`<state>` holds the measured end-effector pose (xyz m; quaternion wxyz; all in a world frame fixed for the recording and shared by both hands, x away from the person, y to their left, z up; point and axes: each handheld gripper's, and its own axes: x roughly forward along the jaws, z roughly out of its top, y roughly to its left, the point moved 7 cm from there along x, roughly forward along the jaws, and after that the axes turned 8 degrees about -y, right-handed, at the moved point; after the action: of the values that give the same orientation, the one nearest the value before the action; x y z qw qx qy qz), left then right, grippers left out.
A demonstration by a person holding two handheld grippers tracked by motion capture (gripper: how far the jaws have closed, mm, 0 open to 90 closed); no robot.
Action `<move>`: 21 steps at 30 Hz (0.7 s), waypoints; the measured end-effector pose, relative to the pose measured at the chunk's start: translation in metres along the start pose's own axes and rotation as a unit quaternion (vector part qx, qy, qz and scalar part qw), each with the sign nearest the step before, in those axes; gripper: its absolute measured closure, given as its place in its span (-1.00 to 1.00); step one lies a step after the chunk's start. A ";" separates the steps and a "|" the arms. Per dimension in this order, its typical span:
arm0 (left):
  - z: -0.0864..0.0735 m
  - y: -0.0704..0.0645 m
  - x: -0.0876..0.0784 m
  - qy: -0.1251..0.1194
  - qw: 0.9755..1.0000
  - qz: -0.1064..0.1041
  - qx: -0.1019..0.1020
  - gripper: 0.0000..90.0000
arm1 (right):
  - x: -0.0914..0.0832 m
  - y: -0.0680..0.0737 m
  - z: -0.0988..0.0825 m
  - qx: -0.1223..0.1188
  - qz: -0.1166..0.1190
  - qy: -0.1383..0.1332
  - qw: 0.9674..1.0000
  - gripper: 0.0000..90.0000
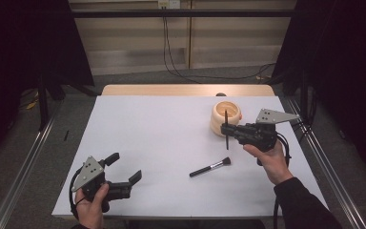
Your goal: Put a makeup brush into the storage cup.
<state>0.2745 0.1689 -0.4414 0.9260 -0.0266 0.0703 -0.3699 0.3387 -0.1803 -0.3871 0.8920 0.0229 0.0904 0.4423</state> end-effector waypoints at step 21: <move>-0.007 -0.001 0.002 0.018 1.000 -0.009 0.002 -0.98 | 0.014 -0.049 0.036 -0.010 -0.067 -0.007 0.998 0.85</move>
<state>0.2747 0.1668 -0.4483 0.9212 -0.0187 0.0856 -0.3790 0.3918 -0.1973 -0.3593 0.9203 0.0106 0.0814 0.3825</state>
